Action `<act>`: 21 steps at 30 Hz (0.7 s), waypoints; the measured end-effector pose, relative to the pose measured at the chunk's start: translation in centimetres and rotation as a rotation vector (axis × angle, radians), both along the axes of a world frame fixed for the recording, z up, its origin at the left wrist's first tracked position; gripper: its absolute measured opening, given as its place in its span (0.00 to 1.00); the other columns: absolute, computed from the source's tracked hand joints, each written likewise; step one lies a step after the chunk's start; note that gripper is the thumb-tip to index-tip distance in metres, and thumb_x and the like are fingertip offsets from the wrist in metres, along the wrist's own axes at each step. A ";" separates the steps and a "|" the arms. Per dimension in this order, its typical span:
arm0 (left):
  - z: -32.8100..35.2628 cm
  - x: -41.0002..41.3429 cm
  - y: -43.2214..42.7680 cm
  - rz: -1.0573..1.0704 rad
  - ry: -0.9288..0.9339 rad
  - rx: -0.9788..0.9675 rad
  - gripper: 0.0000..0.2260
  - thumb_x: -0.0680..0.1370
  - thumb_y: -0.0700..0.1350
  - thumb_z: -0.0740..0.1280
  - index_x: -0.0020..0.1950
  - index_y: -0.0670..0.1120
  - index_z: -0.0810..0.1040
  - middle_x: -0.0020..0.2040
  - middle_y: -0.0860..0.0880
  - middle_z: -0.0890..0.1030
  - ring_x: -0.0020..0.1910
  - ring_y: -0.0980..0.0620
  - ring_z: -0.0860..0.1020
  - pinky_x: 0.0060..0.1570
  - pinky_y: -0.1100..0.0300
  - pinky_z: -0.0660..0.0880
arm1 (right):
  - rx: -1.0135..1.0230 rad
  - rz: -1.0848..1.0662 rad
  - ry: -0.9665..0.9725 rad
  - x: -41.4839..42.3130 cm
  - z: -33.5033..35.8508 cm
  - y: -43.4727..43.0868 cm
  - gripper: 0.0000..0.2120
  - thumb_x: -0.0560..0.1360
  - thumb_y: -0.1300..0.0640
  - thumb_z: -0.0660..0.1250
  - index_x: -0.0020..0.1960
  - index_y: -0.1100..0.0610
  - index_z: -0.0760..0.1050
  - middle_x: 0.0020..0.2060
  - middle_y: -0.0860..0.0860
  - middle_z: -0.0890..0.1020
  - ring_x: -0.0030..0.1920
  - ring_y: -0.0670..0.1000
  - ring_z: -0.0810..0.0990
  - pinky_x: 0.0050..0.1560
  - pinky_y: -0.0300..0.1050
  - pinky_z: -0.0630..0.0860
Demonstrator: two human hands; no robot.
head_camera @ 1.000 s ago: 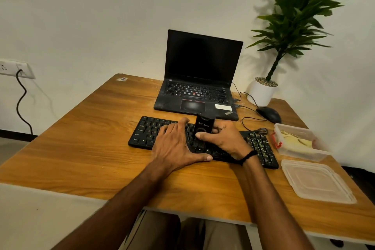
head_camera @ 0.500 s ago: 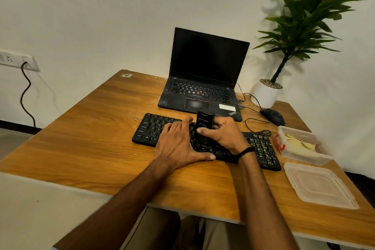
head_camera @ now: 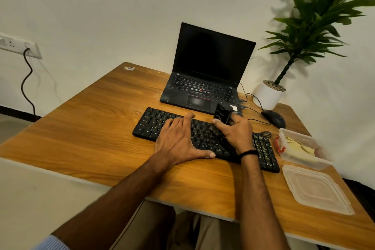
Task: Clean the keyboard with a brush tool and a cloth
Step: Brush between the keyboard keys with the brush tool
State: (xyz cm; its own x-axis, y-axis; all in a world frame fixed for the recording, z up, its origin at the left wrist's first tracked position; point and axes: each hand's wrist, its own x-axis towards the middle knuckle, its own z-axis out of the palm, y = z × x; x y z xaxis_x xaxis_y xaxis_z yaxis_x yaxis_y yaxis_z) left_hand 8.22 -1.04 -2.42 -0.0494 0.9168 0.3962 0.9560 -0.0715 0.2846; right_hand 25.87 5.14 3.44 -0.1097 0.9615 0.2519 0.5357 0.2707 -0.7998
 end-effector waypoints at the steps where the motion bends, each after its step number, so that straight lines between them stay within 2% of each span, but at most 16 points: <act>1: 0.0 0.0 0.0 0.001 0.004 -0.001 0.58 0.58 0.89 0.56 0.76 0.50 0.58 0.67 0.49 0.76 0.67 0.50 0.74 0.74 0.49 0.63 | -0.021 0.009 0.032 0.2 -0.1 -0.2 0.17 0.70 0.53 0.77 0.57 0.56 0.81 0.48 0.47 0.85 0.44 0.44 0.83 0.46 0.41 0.81; 5: 0.0 0.0 -0.1 -0.014 0.002 0.006 0.58 0.60 0.88 0.56 0.76 0.49 0.58 0.67 0.48 0.76 0.66 0.49 0.73 0.74 0.49 0.63 | -0.332 0.430 0.158 -0.4 -0.1 -1.8 0.17 0.70 0.62 0.77 0.57 0.59 0.81 0.49 0.54 0.86 0.50 0.52 0.86 0.50 0.48 0.83; 6: 0.0 0.0 -0.1 -0.017 0.000 0.007 0.58 0.60 0.88 0.56 0.76 0.49 0.58 0.67 0.48 0.76 0.67 0.49 0.73 0.74 0.49 0.63 | -0.292 0.422 0.148 -0.6 -0.2 -1.7 0.16 0.70 0.61 0.77 0.57 0.58 0.82 0.48 0.52 0.87 0.50 0.52 0.86 0.50 0.48 0.83; 9: -0.1 0.2 -0.2 -0.006 0.008 0.013 0.58 0.59 0.88 0.57 0.77 0.49 0.58 0.68 0.48 0.75 0.67 0.49 0.73 0.74 0.50 0.62 | -0.006 0.100 0.071 -0.5 -0.9 -0.7 0.14 0.70 0.53 0.77 0.54 0.53 0.82 0.44 0.47 0.86 0.46 0.46 0.85 0.48 0.47 0.83; 10: -0.1 0.2 -0.2 -0.002 0.007 0.009 0.58 0.59 0.88 0.57 0.76 0.49 0.58 0.68 0.48 0.76 0.67 0.49 0.73 0.74 0.50 0.62 | 0.012 0.064 0.080 -0.3 -1.0 -0.8 0.14 0.70 0.53 0.77 0.54 0.54 0.82 0.44 0.47 0.86 0.46 0.46 0.85 0.49 0.47 0.83; 14: 0.0 0.0 -0.2 -0.013 -0.012 0.013 0.57 0.60 0.87 0.57 0.76 0.49 0.58 0.67 0.48 0.76 0.66 0.49 0.74 0.74 0.50 0.62 | -0.346 0.474 0.243 0.1 -0.5 -2.0 0.17 0.70 0.65 0.76 0.58 0.63 0.81 0.50 0.57 0.86 0.52 0.57 0.85 0.54 0.52 0.82; 15: 0.0 0.0 -0.2 -0.015 -0.014 0.016 0.57 0.60 0.87 0.58 0.76 0.49 0.58 0.66 0.48 0.76 0.66 0.49 0.74 0.74 0.50 0.62 | -0.343 0.479 0.244 0.1 -0.5 -1.9 0.17 0.70 0.65 0.76 0.58 0.62 0.81 0.50 0.57 0.86 0.52 0.57 0.85 0.54 0.54 0.82; 18: 0.0 0.1 -0.3 -0.011 0.001 0.017 0.57 0.60 0.88 0.58 0.75 0.50 0.57 0.66 0.48 0.76 0.66 0.49 0.74 0.74 0.50 0.63 | -0.121 0.164 0.195 0.3 -1.1 -1.1 0.13 0.69 0.55 0.78 0.53 0.53 0.83 0.46 0.50 0.87 0.48 0.49 0.86 0.52 0.53 0.83; 19: 0.0 0.2 -0.3 -0.007 0.002 0.014 0.57 0.60 0.88 0.58 0.76 0.50 0.57 0.66 0.48 0.76 0.66 0.49 0.74 0.74 0.50 0.62 | -0.098 0.139 0.194 0.4 -1.2 -1.0 0.13 0.69 0.54 0.78 0.53 0.52 0.83 0.46 0.49 0.87 0.48 0.48 0.86 0.51 0.52 0.83; 21: 0.0 0.1 -0.2 -0.007 0.003 0.010 0.57 0.60 0.88 0.58 0.76 0.50 0.56 0.67 0.48 0.76 0.66 0.49 0.74 0.74 0.50 0.62 | -0.221 0.322 0.210 0.4 -0.8 -1.6 0.15 0.69 0.60 0.78 0.55 0.58 0.82 0.47 0.53 0.87 0.50 0.53 0.86 0.51 0.49 0.83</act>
State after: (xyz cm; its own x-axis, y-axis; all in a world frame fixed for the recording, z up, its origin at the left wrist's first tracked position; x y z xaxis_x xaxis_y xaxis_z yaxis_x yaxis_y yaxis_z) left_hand 8.33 -1.29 -2.45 -0.0416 0.9134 0.4050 0.9562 -0.0812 0.2812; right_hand 26.26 3.51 2.68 -0.3810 0.9198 0.0934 0.2716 0.2079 -0.9397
